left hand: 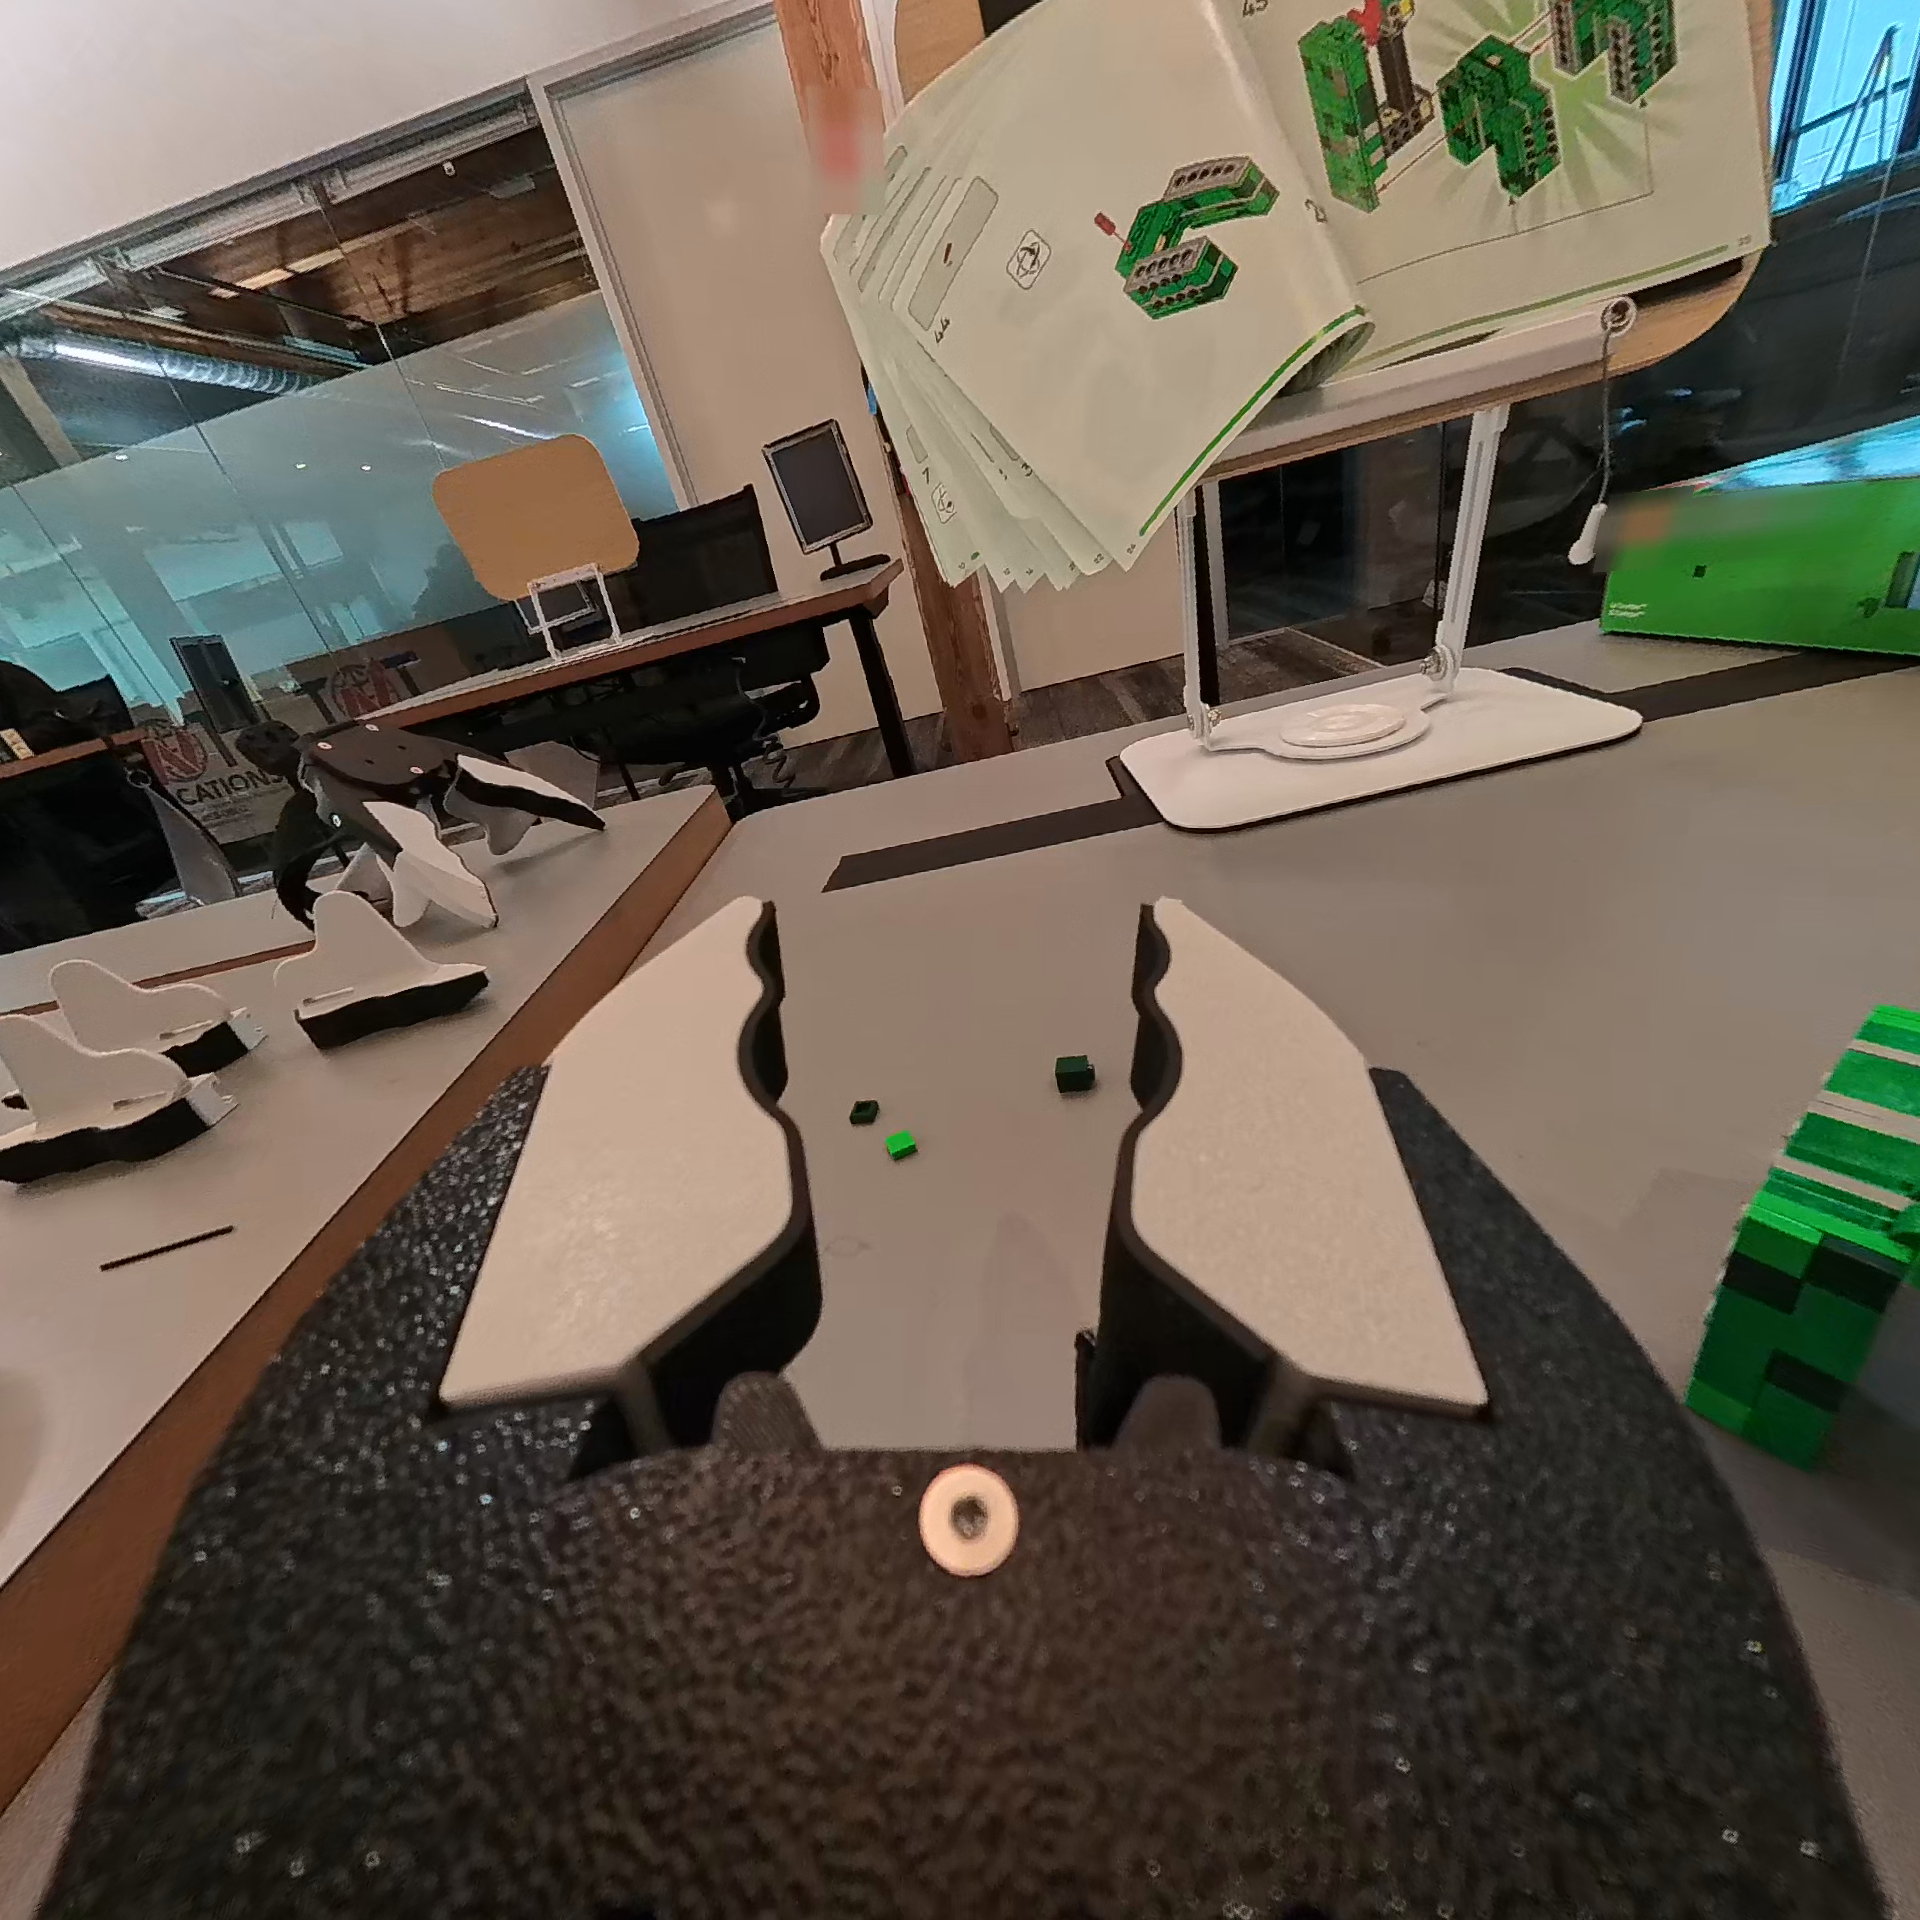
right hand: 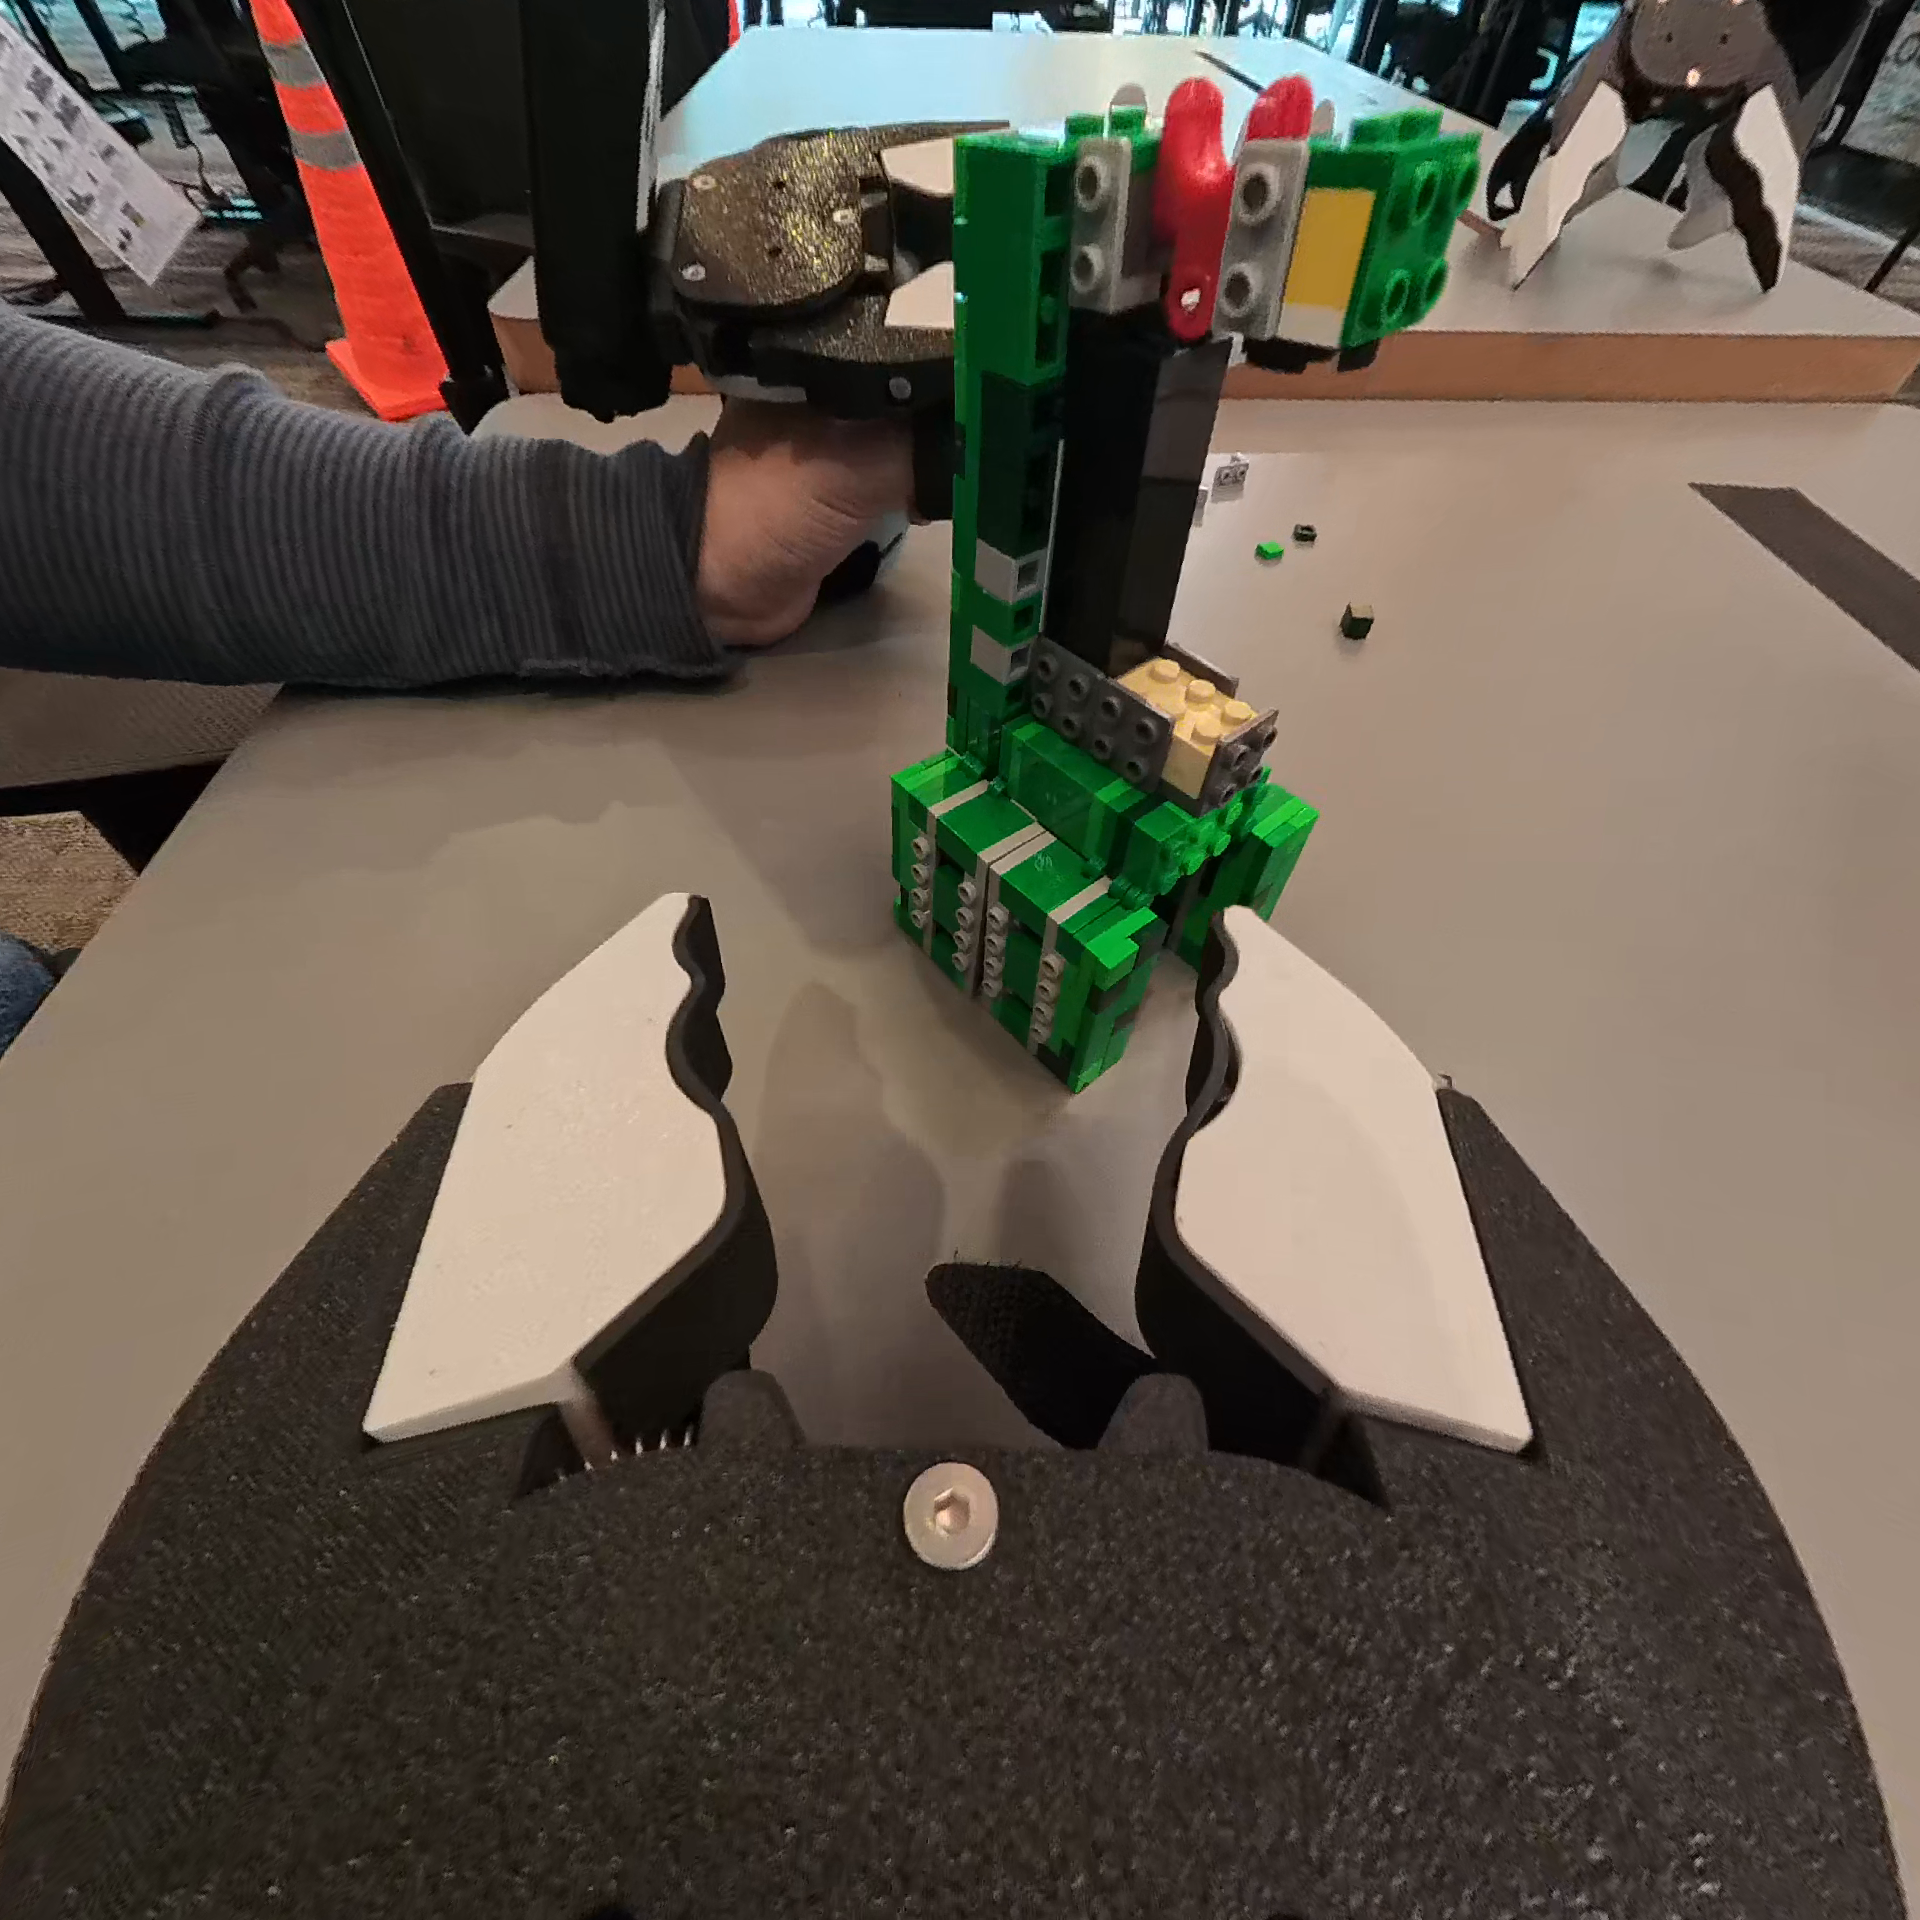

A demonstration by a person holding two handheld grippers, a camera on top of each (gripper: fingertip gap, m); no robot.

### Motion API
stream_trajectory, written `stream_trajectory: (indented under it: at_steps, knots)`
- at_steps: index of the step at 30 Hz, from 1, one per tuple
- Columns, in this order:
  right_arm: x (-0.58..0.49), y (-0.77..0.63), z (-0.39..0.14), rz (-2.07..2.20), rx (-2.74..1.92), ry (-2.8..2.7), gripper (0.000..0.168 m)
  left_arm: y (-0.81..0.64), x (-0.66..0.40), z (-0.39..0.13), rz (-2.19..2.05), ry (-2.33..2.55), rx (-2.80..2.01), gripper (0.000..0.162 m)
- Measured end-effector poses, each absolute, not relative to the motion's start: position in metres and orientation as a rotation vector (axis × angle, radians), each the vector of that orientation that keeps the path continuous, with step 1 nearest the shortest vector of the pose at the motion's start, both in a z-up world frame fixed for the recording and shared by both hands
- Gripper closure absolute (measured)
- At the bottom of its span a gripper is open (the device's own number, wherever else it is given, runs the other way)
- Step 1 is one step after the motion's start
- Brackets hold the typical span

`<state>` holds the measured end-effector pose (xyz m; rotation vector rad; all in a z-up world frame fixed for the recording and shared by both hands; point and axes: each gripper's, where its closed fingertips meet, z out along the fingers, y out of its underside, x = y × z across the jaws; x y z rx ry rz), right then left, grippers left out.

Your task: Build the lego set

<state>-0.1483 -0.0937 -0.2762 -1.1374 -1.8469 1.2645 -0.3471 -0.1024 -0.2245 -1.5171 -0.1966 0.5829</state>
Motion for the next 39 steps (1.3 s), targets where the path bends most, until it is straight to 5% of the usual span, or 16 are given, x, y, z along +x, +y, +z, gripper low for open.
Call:
stream_trajectory:
  at_steps: [11, 17, 25, 29, 31, 34, 39]
  knots:
    - [-0.141, -0.093, -0.269, 1.309, -1.096, -1.841, 0.078, -0.102, -0.347, -0.224, 0.581, -0.194, -1.517, 0.097]
    - [-0.08, -0.063, -0.202, 2.186, -1.078, -1.49, 0.09, -0.103, -0.347, -0.224, 0.575, -0.197, -1.511, 0.097]
    - [-0.032, -0.026, -0.171, 2.529, -0.873, -1.185, 0.092, -0.103, -0.347, -0.224, 0.573, -0.195, -1.509, 0.097]
    - [-0.027, 0.005, -0.169, 2.425, -0.914, -1.017, 0.113, -0.103, -0.346, -0.224, 0.573, -0.192, -1.509, 0.098]
    - [-0.022, 0.021, -0.167, 2.348, -0.931, -0.939, 0.168, -0.103, -0.346, -0.223, 0.563, -0.193, -1.507, 0.112]
    - [-0.018, 0.033, -0.169, 2.247, -0.962, -0.909, 0.168, -0.105, -0.346, -0.224, 0.533, -0.209, -1.514, 0.162]
    - [-0.027, 0.032, -0.178, 2.159, -1.029, -0.957, 0.168, -0.1, -0.342, -0.227, 0.493, -0.178, -1.541, 0.162]
